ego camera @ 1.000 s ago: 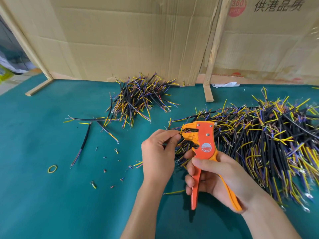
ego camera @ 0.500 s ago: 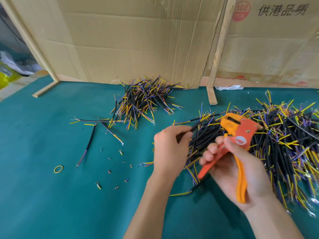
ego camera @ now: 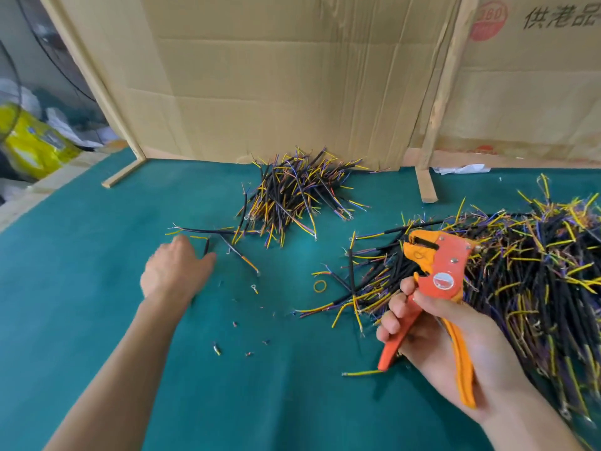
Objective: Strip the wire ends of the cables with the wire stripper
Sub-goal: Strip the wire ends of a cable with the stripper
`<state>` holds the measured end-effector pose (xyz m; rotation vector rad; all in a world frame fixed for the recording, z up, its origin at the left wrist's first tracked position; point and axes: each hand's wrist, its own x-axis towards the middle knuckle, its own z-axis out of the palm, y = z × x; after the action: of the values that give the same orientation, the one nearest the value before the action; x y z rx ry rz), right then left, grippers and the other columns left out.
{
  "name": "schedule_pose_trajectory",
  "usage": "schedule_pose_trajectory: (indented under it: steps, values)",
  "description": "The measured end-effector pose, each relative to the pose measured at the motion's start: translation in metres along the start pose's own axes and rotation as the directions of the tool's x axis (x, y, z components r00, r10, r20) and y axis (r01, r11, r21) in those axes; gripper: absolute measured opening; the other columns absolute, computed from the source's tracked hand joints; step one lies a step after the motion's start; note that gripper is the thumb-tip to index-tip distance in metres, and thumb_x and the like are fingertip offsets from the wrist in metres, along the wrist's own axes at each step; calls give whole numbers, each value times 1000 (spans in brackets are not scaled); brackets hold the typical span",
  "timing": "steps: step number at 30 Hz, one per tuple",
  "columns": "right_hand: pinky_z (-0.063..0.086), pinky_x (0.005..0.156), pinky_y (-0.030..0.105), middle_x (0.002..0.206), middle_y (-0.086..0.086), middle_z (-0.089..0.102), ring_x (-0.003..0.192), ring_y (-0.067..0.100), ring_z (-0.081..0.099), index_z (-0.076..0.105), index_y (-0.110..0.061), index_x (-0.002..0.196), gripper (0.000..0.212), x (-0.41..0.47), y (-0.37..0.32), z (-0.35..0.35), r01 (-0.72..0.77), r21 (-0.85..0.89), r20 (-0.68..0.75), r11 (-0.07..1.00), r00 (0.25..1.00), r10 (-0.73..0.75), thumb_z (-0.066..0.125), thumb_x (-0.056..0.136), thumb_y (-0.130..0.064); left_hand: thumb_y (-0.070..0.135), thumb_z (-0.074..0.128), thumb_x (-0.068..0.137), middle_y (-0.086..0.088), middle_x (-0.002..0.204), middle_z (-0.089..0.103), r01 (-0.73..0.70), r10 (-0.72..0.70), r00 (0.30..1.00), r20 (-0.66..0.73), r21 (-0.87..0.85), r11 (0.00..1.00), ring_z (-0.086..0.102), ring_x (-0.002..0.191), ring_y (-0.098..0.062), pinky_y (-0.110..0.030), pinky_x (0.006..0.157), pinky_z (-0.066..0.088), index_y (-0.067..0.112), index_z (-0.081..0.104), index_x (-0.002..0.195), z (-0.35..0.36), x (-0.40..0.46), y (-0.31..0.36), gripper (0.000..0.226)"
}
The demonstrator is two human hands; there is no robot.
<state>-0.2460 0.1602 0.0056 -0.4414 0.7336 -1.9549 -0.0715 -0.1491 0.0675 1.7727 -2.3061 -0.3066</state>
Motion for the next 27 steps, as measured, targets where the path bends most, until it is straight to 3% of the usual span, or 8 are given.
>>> schedule_pose_trajectory:
  steps: [3,7,9,11,14,18,24,27]
  values:
    - [54,75,47,85,14,57,74,33,60,64,-10,103,27,0,0,3,-42,10,20,999,999,41,82,83,-15,36,64,93,-20,106,64,-89,89,994,63,-14,996,59,101,-44,-41,79,48,15,62,94,10,6,-10,21]
    - [54,75,47,84,14,57,74,34,60,65,-9,103,29,1,-2,5,-55,-4,-24,998,998,55,83,81,-15,27,62,93,-19,85,70,-191,193,980,44,-61,980,63,90,-42,-40,75,50,7,64,80,2,4,-15,24]
    - [54,73,47,83,14,56,73,33,60,65,-10,102,30,1,-2,8,-63,-10,-30,998,998,62,84,80,-15,24,63,93,-4,66,71,-226,239,971,25,-249,942,69,72,-30,-38,72,55,12,63,76,-3,-14,-19,20]
    - [54,74,48,83,14,56,74,33,60,65,-10,102,27,1,-2,9,-67,-15,-19,998,998,67,82,82,-15,17,65,93,2,63,72,-241,297,954,39,-488,839,68,55,-17,-32,63,58,15,64,76,-3,-45,-18,17]
    - [54,76,49,85,16,57,75,35,60,64,-9,105,26,-2,-2,11,-72,-34,2,997,997,72,79,85,-14,8,67,92,-1,70,72,-252,367,930,-5,-735,629,70,60,-17,-28,60,57,19,68,84,3,-84,-2,14]
    - [53,75,51,86,19,58,74,37,59,66,-7,105,30,-4,-5,16,-89,-58,-9,994,996,89,82,81,-14,3,70,89,4,74,71,-313,450,889,-81,-825,471,70,64,-12,-19,64,55,25,73,93,17,-112,44,22]
    - [53,73,51,86,20,59,74,37,59,66,-7,106,33,-7,-15,15,-92,-81,-34,993,995,89,83,79,-12,-1,67,91,5,74,72,-226,443,896,-42,-900,372,73,72,-14,-39,70,59,22,71,88,45,-144,90,23]
    - [53,72,52,86,21,59,74,38,59,66,-6,105,35,-8,-18,16,-110,-101,-45,989,993,106,84,76,-12,-2,67,89,8,79,74,-270,433,896,-97,-893,360,72,75,-14,-37,77,59,25,74,91,53,-152,94,28]
